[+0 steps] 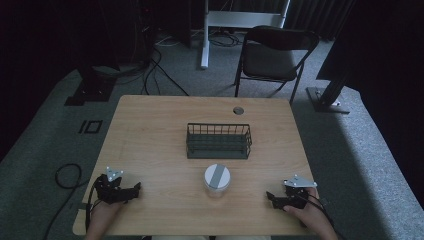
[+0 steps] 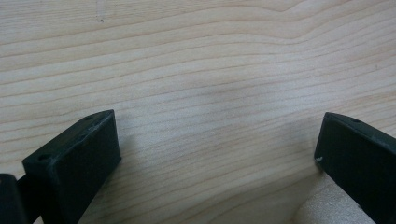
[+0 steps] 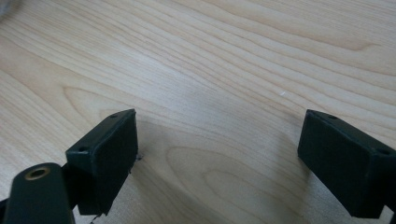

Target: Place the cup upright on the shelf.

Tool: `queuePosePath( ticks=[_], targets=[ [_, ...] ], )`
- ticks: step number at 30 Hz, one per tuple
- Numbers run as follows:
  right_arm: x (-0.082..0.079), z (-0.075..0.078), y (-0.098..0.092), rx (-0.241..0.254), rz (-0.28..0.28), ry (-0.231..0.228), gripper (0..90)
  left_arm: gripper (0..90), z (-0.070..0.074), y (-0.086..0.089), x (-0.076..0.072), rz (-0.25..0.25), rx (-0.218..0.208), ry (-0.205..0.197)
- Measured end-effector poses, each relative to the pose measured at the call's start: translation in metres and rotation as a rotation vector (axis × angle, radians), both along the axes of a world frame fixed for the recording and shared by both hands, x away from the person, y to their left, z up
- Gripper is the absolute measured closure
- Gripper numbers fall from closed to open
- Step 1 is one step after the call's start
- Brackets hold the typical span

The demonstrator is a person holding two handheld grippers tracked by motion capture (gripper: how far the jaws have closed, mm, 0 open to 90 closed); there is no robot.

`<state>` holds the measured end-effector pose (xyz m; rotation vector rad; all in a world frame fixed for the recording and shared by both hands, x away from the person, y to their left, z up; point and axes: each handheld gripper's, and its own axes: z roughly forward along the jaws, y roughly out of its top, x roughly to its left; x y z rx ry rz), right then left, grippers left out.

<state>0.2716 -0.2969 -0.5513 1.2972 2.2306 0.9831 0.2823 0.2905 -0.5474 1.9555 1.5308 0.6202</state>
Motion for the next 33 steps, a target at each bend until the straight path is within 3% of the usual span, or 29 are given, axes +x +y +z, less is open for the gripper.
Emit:
queuePosePath(
  ticks=[22, 33],
  targets=[
    [-0.0005, -0.0003, -0.0056, -0.015, 0.029, -0.005, 11.9, 0.3, -0.0001, 0.0002, 0.0001, -0.001, 0.000, -0.001],
    [0.0075, 0.0029, -0.0021, -0.027, 0.004, -0.015, 13.9, 0.3, -0.0001, 0.0002, 0.0001, -0.001, -0.001, -0.001]
  ],
)
